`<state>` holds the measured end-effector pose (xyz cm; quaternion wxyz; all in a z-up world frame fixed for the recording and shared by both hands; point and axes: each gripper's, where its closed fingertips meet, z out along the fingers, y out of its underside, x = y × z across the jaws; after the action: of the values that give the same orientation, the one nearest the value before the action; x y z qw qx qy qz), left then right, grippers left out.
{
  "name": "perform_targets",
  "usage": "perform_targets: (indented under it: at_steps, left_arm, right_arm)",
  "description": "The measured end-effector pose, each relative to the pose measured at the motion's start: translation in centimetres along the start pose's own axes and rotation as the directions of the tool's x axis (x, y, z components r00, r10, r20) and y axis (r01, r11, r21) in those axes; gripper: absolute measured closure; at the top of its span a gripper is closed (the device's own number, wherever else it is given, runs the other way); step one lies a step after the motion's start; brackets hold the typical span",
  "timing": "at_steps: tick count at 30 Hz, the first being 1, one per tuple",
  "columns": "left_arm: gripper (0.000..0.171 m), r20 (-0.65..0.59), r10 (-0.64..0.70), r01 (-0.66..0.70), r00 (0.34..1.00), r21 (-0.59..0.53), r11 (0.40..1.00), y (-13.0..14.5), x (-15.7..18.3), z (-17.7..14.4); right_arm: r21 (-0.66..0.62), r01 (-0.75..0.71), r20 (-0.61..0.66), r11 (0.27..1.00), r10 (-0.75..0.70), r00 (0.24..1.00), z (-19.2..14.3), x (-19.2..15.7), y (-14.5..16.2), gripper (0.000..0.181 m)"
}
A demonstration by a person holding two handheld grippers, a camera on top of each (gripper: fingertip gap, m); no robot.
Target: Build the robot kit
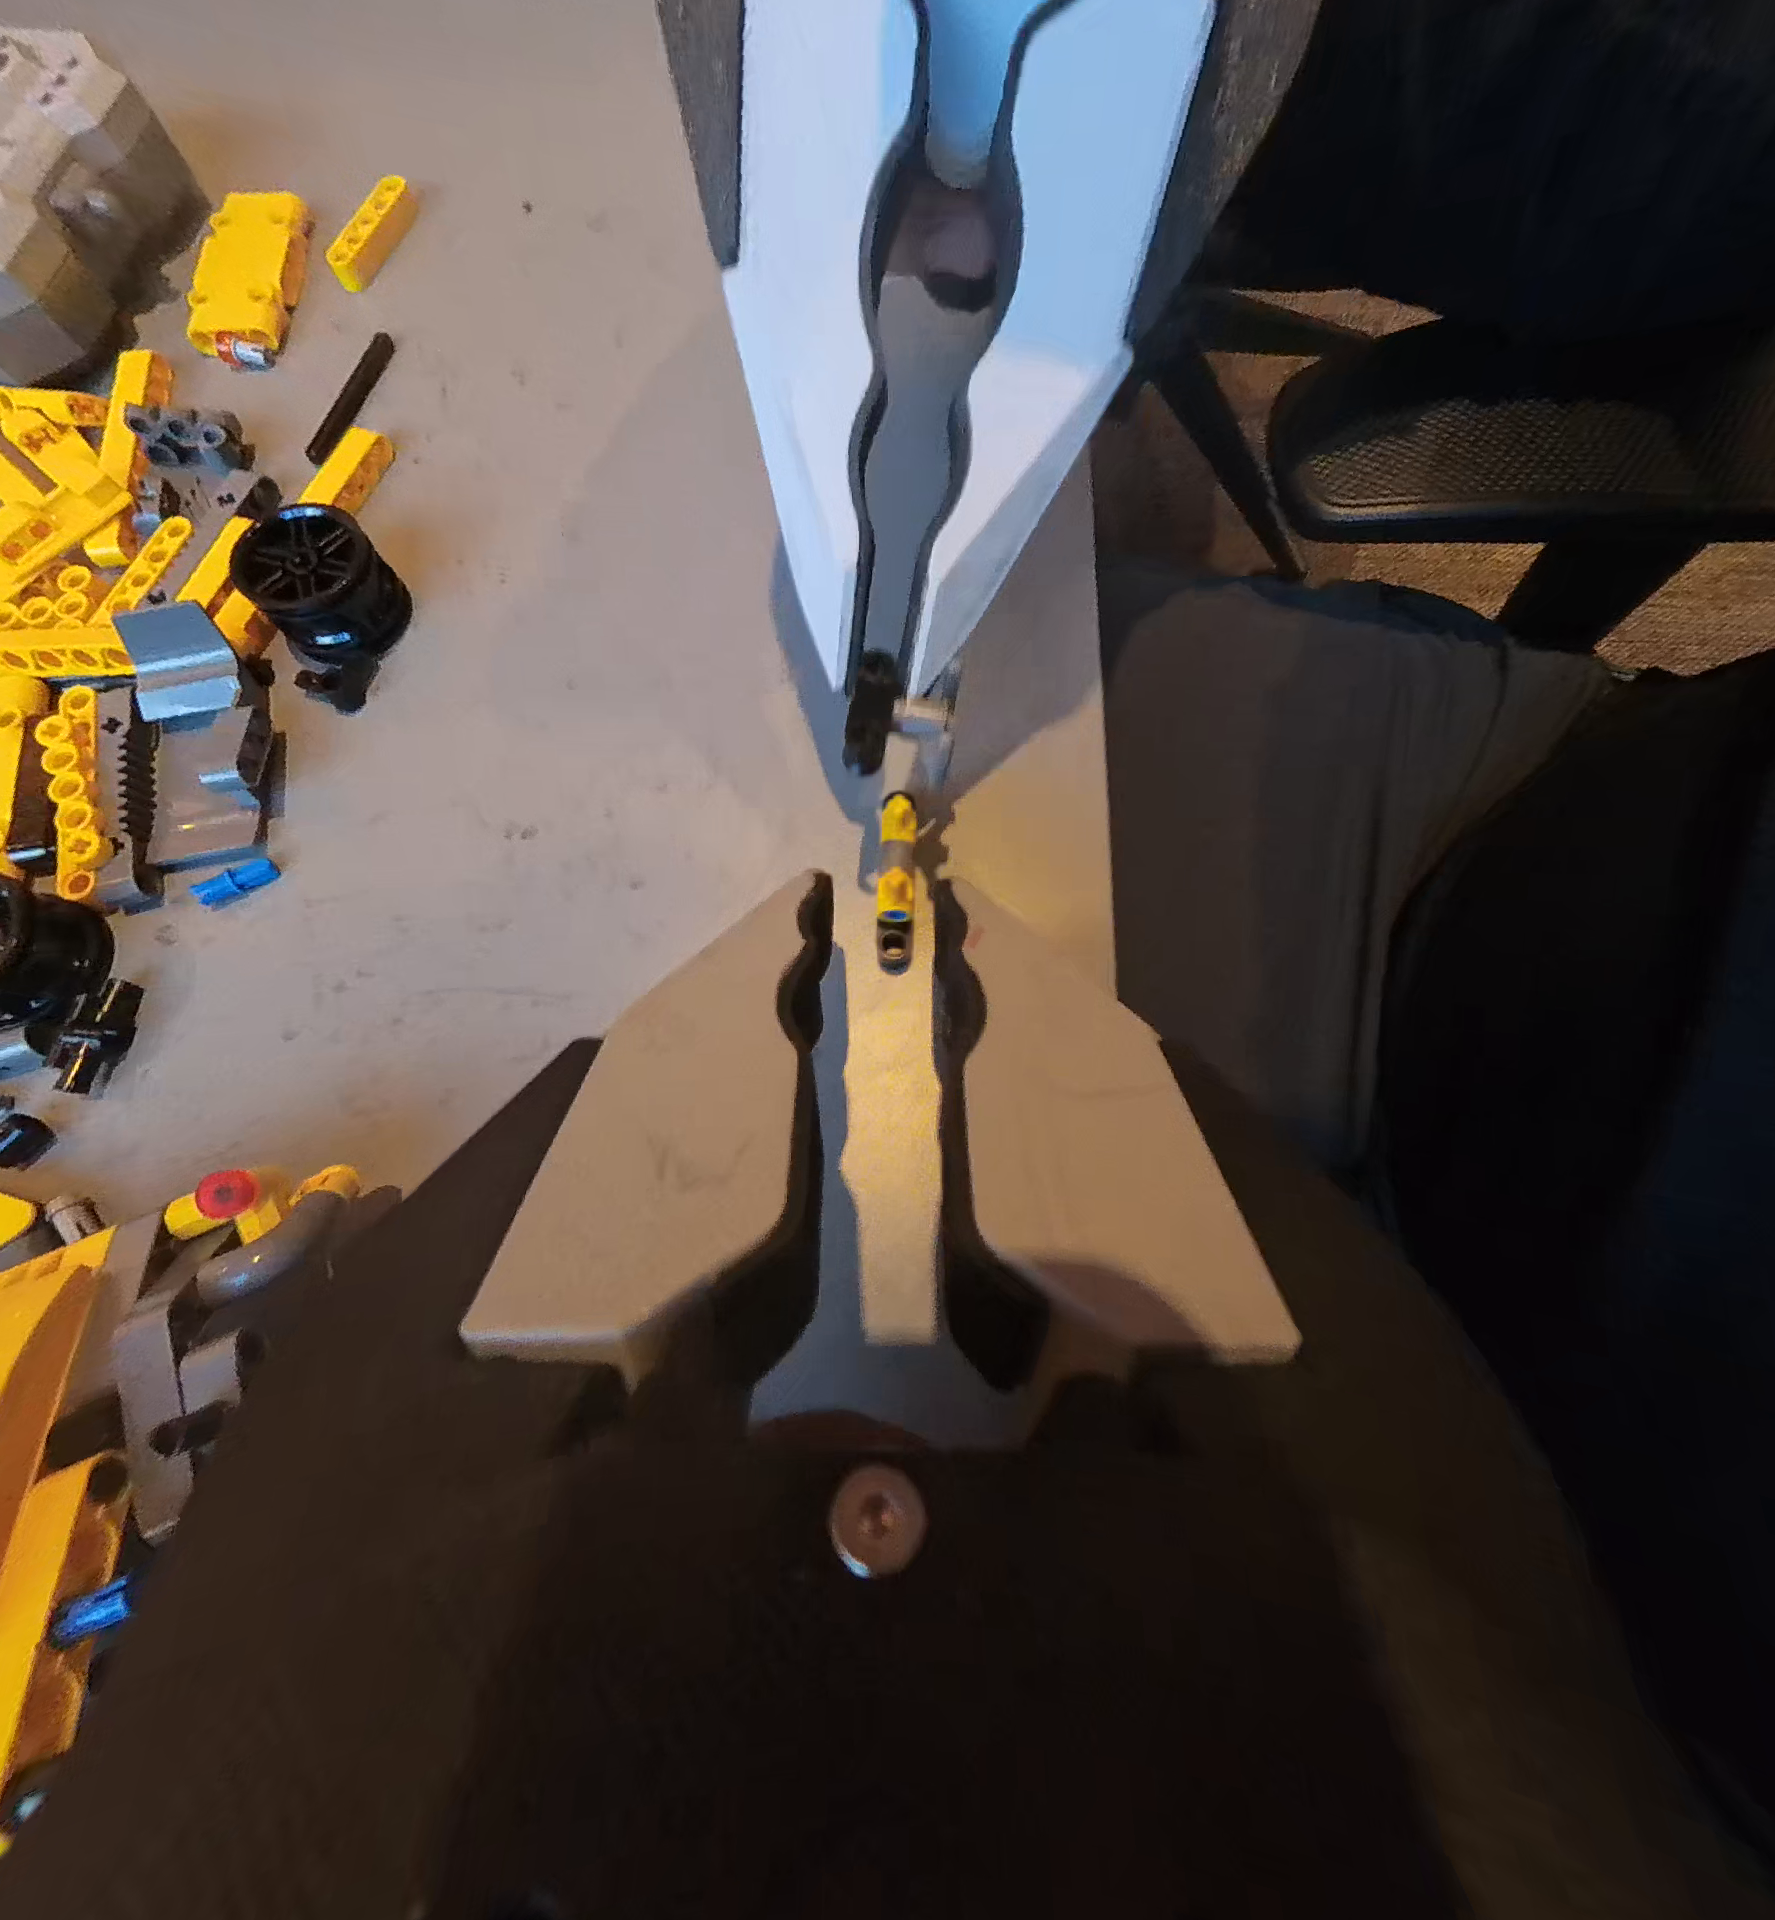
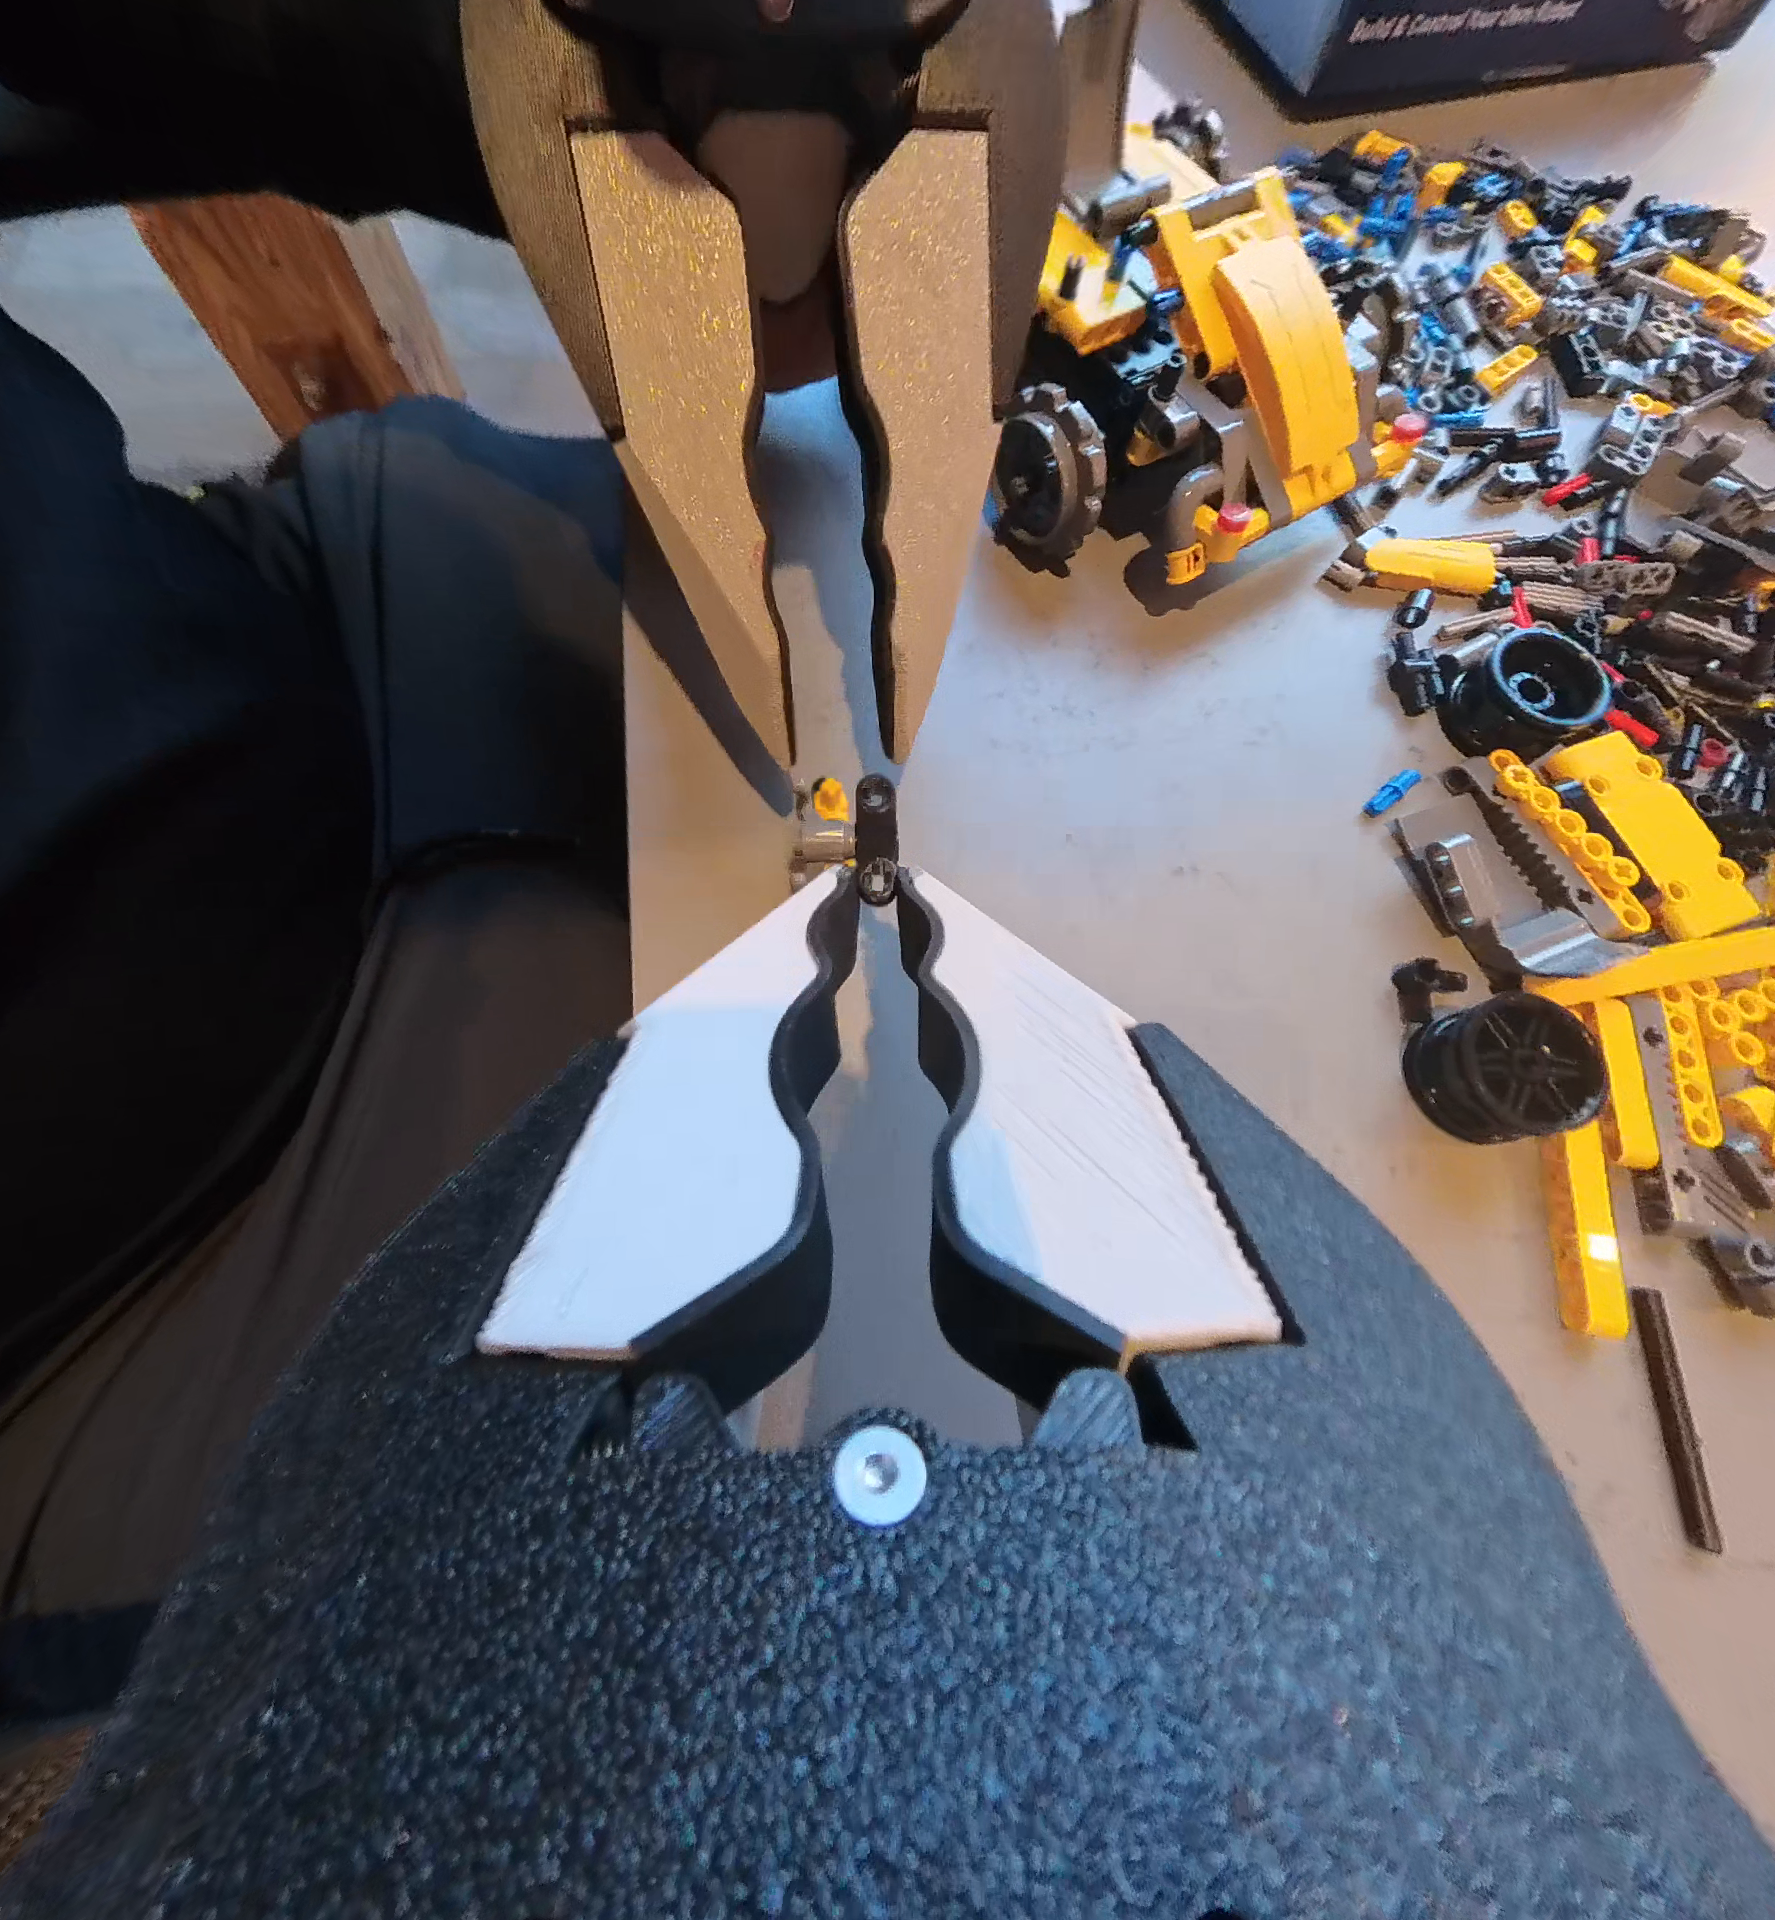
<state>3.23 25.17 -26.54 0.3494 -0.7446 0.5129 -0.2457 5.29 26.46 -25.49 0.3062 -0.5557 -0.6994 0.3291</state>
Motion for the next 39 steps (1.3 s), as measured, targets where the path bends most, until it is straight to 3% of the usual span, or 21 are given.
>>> perform_targets:
  at_steps: [7,23,39]
  left_arm:
    - [0.154,0.000,0.014,-0.014,1.000,-0.060,0.998,0.8,0.1,0.6]
    - [0.162,-0.024,0.035,-0.035,0.999,0.000,0.999,-0.3,0.3,0.2]
    - [0.168,-0.057,0.040,-0.039,0.998,0.026,0.999,-0.8,1.0,-0.2]
  right_arm:
    - [0.046,-0.022,0.054,0.999,0.020,0.998,0.0,-0.7,-0.3,0.175]
    - [-0.055,0.051,0.061,0.997,-0.047,0.997,1.4,-1.0,-0.3,0.175]
    - [-0.027,0.036,0.059,0.999,-0.034,0.998,1.3,-1.5,-1.2,0.175]
